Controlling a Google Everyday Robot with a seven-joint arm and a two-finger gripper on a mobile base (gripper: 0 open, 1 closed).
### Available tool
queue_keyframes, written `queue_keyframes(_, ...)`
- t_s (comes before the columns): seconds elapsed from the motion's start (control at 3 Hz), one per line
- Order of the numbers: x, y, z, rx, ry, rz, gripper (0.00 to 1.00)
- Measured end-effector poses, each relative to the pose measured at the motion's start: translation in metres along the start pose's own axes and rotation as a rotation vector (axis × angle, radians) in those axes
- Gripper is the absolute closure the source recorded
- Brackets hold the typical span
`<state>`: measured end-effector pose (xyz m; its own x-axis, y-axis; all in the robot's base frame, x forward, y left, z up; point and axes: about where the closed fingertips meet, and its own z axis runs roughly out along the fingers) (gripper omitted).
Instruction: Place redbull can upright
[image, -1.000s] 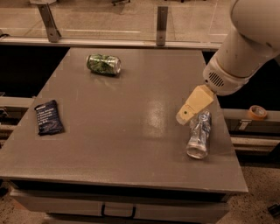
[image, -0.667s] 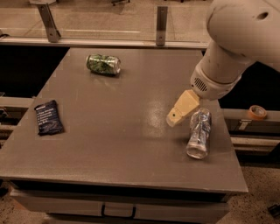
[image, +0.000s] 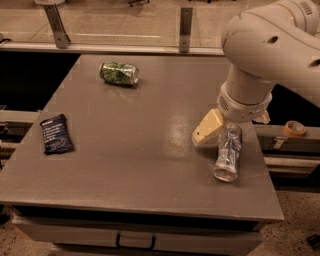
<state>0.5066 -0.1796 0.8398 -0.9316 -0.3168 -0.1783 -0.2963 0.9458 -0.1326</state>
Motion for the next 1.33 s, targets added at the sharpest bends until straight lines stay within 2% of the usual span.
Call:
queue_keyframes(0.33,0.0101,-0.011,0.0095,0.018,0.034,0.097,0.0)
queue_keyframes(0.67,0.0146,-0.0129,0.0152,0.014,0.05,0.157,0.25)
queue_keyframes(1.33,0.0121,-0.0117,0.0121,0.005,0.051,0.17,0.7)
